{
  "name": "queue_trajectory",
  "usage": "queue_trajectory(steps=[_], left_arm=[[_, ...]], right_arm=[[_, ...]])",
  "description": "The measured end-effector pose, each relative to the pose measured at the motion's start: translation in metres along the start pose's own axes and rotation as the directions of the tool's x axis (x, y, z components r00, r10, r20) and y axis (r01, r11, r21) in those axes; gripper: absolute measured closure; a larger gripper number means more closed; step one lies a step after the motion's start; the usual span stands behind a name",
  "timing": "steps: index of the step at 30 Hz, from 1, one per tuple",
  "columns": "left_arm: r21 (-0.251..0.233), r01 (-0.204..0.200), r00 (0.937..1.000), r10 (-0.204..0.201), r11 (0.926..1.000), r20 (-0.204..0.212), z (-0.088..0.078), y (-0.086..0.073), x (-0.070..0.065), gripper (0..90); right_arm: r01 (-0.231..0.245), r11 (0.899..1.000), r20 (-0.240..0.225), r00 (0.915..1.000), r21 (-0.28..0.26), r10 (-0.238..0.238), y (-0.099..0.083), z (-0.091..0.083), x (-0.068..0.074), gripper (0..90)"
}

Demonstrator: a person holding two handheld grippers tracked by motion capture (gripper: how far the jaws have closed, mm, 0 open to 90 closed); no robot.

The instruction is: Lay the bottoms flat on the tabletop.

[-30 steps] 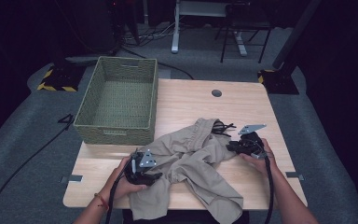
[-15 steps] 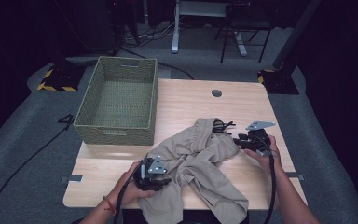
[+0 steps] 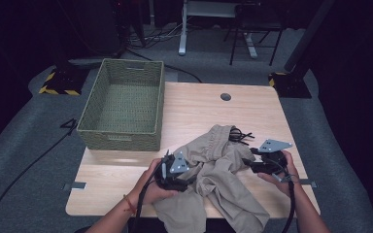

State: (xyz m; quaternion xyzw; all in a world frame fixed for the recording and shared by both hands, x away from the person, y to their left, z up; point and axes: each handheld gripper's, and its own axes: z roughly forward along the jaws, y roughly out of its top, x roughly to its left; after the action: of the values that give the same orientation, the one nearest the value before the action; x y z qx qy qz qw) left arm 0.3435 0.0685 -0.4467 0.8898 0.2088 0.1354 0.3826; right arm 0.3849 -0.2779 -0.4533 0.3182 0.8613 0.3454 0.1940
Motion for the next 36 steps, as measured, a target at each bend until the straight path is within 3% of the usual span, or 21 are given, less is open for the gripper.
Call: queue_trajectory(steps=[2, 4, 5, 7, 9, 10, 11, 12, 13, 17, 18, 20, 22, 23, 26, 28, 31, 33, 34, 35, 36], left_arm=[[0.025, -0.026, 0.9988, 0.027, 0.9994, -0.041, 0.010, 0.009, 0.006, 40.4], [0.049, -0.013, 0.9994, 0.014, 0.9987, -0.030, 0.026, 0.017, 0.012, 39.8], [0.071, -0.021, 0.9996, 0.022, 0.9972, -0.019, 0.035, 0.020, 0.014, 39.7], [0.118, -0.049, 0.9984, 0.051, 0.9919, -0.022, 0.052, 0.026, 0.015, 38.6], [0.143, -0.031, 0.9995, 0.031, 0.9893, 0.001, 0.067, 0.030, 0.017, 38.7], [0.156, -0.043, 0.9990, 0.044, 0.9868, -0.002, 0.074, 0.032, 0.017, 40.6], [0.190, -0.050, 0.9987, 0.051, 0.9806, -0.002, 0.086, 0.034, 0.017, 45.0], [0.190, -0.050, 0.9987, 0.051, 0.9806, -0.002, 0.086, 0.034, 0.017, 50.2], [0.198, -0.073, 0.9969, 0.077, 0.9774, -0.013, 0.095, 0.035, 0.016, 54.0], [0.212, -0.075, 0.9966, 0.081, 0.9743, -0.018, 0.101, 0.041, 0.020, 74.7], [0.223, -0.088, 0.9949, 0.097, 0.9708, -0.029, 0.102, 0.042, 0.021, 74.7], [0.220, -0.099, 0.9933, 0.109, 0.9705, -0.037, 0.104, 0.046, 0.024, 85.7], [0.166, -0.072, 0.9943, 0.084, 0.9835, -0.066, 0.097, 0.048, 0.028, 86.7], [0.166, -0.072, 0.9943, 0.084, 0.9835, -0.066, 0.097, 0.048, 0.028, 86.9], [0.104, -0.028, 0.9950, 0.038, 0.9942, -0.093, 0.082, 0.052, 0.038, 86.9], [0.065, 0.012, 0.9931, -0.005, 0.9978, -0.117, 0.072, 0.052, 0.047, 86.9], [0.029, 0.063, 0.9878, -0.059, 0.9976, -0.144, 0.062, 0.052, 0.058, 86.9], [0.004, 0.105, 0.9810, -0.103, 0.9945, -0.165, 0.058, 0.052, 0.065, 86.5], [-0.008, 0.130, 0.9737, -0.129, 0.9915, -0.188, 0.057, 0.052, 0.068, 78.1], [-0.008, 0.155, 0.9654, -0.153, 0.9880, -0.211, 0.056, 0.053, 0.071, 78.1], [-0.018, 0.181, 0.9570, -0.181, 0.9833, -0.227, 0.056, 0.053, 0.074, 72.0]], right_arm=[[-0.037, 0.999, 0.000, 0.9993, 0.038, 0.037, -0.006, 0.014, -0.006, 43.6], [-0.044, 0.996, 0.004, 0.9990, 0.077, 0.044, -0.010, 0.025, -0.010, 40.4], [-0.048, 0.995, 0.013, 0.9988, 0.090, 0.047, -0.012, 0.030, -0.012, 38.7], [-0.095, 0.991, -0.019, 0.9951, 0.099, 0.097, -0.015, 0.035, -0.020, 37.7], [-0.100, 0.990, -0.027, 0.9943, 0.104, 0.103, -0.015, 0.036, -0.023, 40.6], [-0.098, 0.990, -0.044, 0.9937, 0.103, 0.103, -0.015, 0.036, -0.027, 47.8], [-0.096, 0.989, -0.043, 0.9939, 0.108, 0.101, -0.015, 0.036, -0.029, 50.2], [-0.096, 0.989, -0.043, 0.9939, 0.108, 0.101, -0.015, 0.036, -0.029, 50.2], [-0.100, 0.988, -0.028, 0.9942, 0.119, 0.104, -0.015, 0.035, -0.035, 52.0], [-0.120, 0.982, 0.024, 0.9927, 0.145, 0.118, -0.018, 0.031, -0.050, 51.9], [-0.120, 0.982, 0.024, 0.9927, 0.145, 0.118, -0.018, 0.031, -0.050, 51.9], [-0.150, 0.976, 0.080, 0.9871, 0.157, 0.139, -0.020, 0.028, -0.062, 50.5], [-0.166, 0.972, 0.111, 0.9825, 0.163, 0.149, -0.022, 0.026, -0.070, 50.1], [-0.166, 0.972, 0.111, 0.9825, 0.163, 0.149, -0.022, 0.026, -0.070, 50.1], [-0.168, 0.970, 0.153, 0.9780, 0.173, 0.142, -0.024, 0.025, -0.079, 49.3], [-0.181, 0.965, 0.178, 0.9729, 0.191, 0.148, -0.024, 0.024, -0.087, 48.3], [-0.172, 0.961, 0.244, 0.9628, 0.219, 0.117, -0.023, 0.023, -0.097, 47.2], [-0.175, 0.957, 0.274, 0.9556, 0.230, 0.109, -0.022, 0.024, -0.102, 47.0], [-0.184, 0.957, 0.290, 0.9501, 0.224, 0.114, -0.021, 0.025, -0.105, 46.8], [-0.184, 0.957, 0.290, 0.9501, 0.224, 0.114, -0.021, 0.025, -0.105, 46.8], [-0.185, 0.958, 0.318, 0.9417, 0.221, 0.109, -0.020, 0.026, -0.106, 46.0]])
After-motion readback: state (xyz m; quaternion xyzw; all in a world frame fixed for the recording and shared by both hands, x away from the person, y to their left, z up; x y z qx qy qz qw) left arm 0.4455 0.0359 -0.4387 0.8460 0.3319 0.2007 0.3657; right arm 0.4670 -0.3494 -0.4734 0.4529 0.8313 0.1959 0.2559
